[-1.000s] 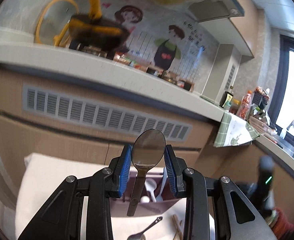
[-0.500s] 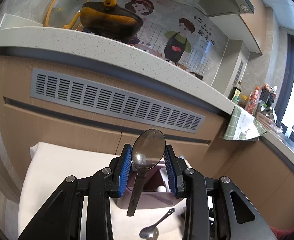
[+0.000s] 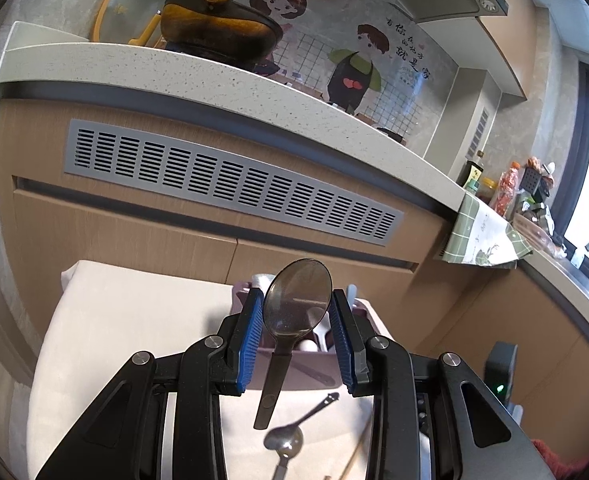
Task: Organize utensils
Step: 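Lower both spoons into the maroon holder and open both tools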
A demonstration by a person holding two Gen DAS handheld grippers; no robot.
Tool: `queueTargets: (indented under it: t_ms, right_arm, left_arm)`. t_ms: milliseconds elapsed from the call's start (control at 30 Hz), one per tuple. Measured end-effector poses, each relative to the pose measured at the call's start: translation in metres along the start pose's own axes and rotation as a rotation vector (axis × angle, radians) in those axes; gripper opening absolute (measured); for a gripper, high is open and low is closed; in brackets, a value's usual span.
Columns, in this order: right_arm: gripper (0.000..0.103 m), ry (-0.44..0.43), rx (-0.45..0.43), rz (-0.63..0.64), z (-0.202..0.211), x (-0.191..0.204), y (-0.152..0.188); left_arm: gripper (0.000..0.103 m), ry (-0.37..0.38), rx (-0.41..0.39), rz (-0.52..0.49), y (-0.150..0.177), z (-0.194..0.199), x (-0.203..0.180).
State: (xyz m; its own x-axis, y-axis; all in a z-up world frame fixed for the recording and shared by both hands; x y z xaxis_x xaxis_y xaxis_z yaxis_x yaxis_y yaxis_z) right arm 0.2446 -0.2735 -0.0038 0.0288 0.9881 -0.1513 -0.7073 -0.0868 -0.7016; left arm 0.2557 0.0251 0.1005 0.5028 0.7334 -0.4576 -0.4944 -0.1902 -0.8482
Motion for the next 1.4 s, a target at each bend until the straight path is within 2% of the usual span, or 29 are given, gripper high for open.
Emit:
queueTargets:
  t_ms: [100,200,367,467,600,800,967,1200,1267,1300,1400]
  right_arm:
    - [0.011,-0.020,-0.050,-0.028,0.018,-0.004,-0.012]
    - [0.011,-0.045,-0.155,-0.061,0.046,-0.003,-0.031]
    - [0.011,-0.090,-0.431,-0.139,0.124,-0.018,-0.101]
    - [0.011,-0.098,-0.568,-0.158,0.161,-0.018,-0.140]
    - [0.011,-0.085,-0.639,-0.113,0.173,-0.005,-0.165]
    - [0.011,-0.093,-0.552,-0.078,0.132,0.013,-0.168]
    - [0.011,-0.104,-0.416,-0.056,0.078,0.020,-0.156]
    - [0.011,-0.118,-0.289,-0.021,0.028,0.033,-0.132]
    - [0.011,-0.128,-0.238,-0.018,0.015,0.034,-0.127]
    - [0.012,-0.142,-0.206,-0.019,0.009,0.034,-0.125]
    - [0.014,-0.188,-0.120,-0.035,-0.006,0.030,-0.118]
  left_arm:
    - [0.034,0.003,-0.007,-0.007,-0.001,0.006,-0.010]
    - [0.034,0.020,-0.040,-0.024,-0.012,0.015,-0.023]
    - [0.034,0.075,-0.159,-0.115,-0.057,0.033,-0.058]
    - [0.034,0.091,-0.223,-0.168,-0.079,0.033,-0.069]
    - [0.034,0.110,-0.211,-0.159,-0.086,0.012,-0.058]
    - [0.034,0.121,-0.190,-0.092,-0.074,-0.029,-0.018]
    - [0.034,0.097,-0.124,-0.029,-0.063,-0.058,0.012]
    - [0.034,0.099,-0.032,0.045,-0.037,-0.096,0.036]
    - [0.039,0.096,-0.009,0.053,-0.031,-0.103,0.039]
    - [0.045,0.095,0.003,0.055,-0.030,-0.106,0.039]
    - [0.052,0.093,0.016,0.065,-0.025,-0.106,0.040]
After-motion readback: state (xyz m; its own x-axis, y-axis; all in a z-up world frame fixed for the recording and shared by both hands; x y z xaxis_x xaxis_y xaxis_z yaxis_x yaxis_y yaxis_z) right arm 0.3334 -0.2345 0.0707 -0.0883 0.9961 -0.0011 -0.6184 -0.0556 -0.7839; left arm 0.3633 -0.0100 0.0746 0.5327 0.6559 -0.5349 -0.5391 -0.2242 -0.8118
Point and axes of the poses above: each gripper's, at about its wrist camera, not at the fingertips, and z roughly against the way its jaws point, x to its left, y to its underside, the point moved 1 cm from there along -z, roughly the way its jaws point, and after that the axes turned 14 degrees about y, right-handed, at the moved point
